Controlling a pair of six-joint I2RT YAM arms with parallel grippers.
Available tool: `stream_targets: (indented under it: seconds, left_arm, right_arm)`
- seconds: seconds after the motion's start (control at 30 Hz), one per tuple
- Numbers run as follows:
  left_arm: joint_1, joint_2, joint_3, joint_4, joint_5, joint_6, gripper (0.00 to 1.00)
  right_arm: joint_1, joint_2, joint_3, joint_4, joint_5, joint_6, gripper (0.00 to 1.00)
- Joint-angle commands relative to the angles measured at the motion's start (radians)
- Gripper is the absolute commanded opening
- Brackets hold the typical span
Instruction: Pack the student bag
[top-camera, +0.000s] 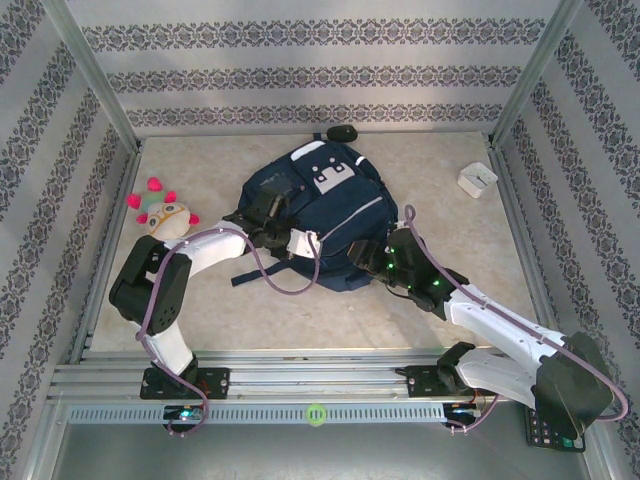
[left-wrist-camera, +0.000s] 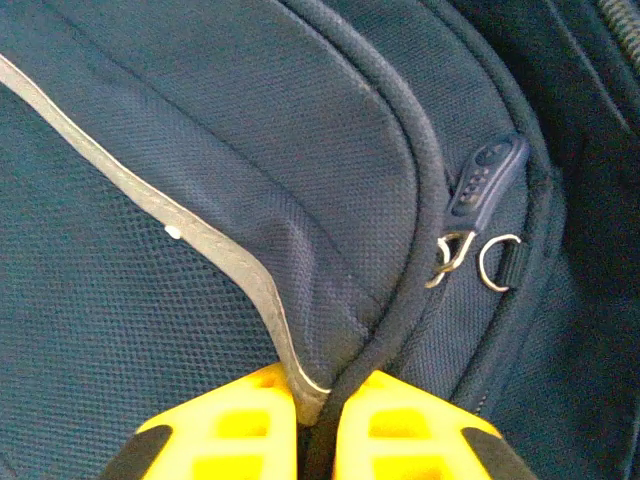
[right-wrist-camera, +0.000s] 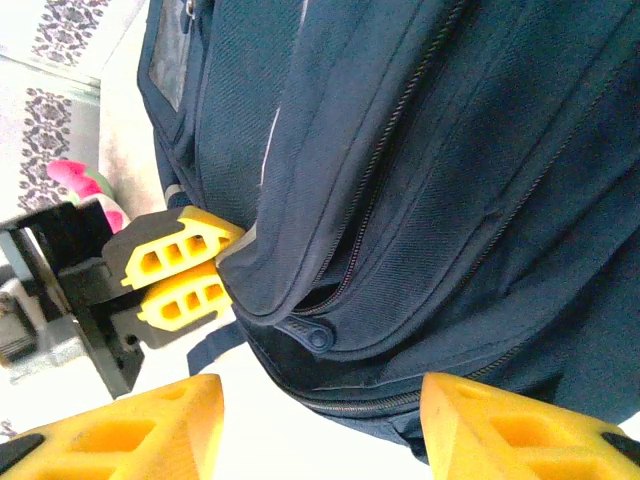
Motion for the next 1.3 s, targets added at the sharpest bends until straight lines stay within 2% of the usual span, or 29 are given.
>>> stream_targets:
  seconds: [0.0,0.07,0.27,0.37,0.43,0.6,0.8,0.9,1.07,1.27]
  left_arm:
    - [-0.004,-0.042,0.016,-0.035,0.073,-0.133,0.03]
    - [-0.003,-0.056,0.0,-0.023,0.095,-0.199,0.0]
    - [0.011,-0.059,0.026,-0.048,0.165,-0.363,0.0]
    - [0.012,-0.052,0.046,-0.058,0.18,-0.416,0.0]
    - [0.011,-0.051,0.055,-0.07,0.186,-0.424,0.0]
    - [0.011,-0.045,0.068,-0.088,0.19,-0.432,0.0]
    - [0.012,-0.051,0.072,-0.092,0.206,-0.432,0.0]
    - [0.011,-0.057,0.069,-0.094,0.211,-0.427,0.0]
    - [0.013,-0.06,0.068,-0.094,0.207,-0.424,0.0]
    - [0.022,-0.062,0.067,-0.104,0.186,-0.412,0.0]
  right_arm:
    - [0.001,-0.01,0.015,0.0,-0.008,-0.193,0.55]
    - [0.006,-0.005,0.013,0.029,-0.011,-0.321,0.56]
    - [0.081,0.029,-0.005,0.126,-0.044,-0.764,0.55]
    - [0.129,0.062,-0.012,0.159,-0.021,-0.926,0.54]
    - [0.149,0.093,-0.007,0.176,0.006,-0.971,0.53]
    - [0.164,0.193,0.048,0.207,0.035,-0.975,0.52]
    - [0.168,0.28,0.075,0.278,0.16,-0.869,0.49]
    - [0.138,0.31,0.092,0.308,0.104,-0.791,0.47]
    - [0.094,0.327,0.101,0.323,0.021,-0.704,0.29]
    - [0.033,0.25,0.058,0.295,-0.052,-0.639,0.06]
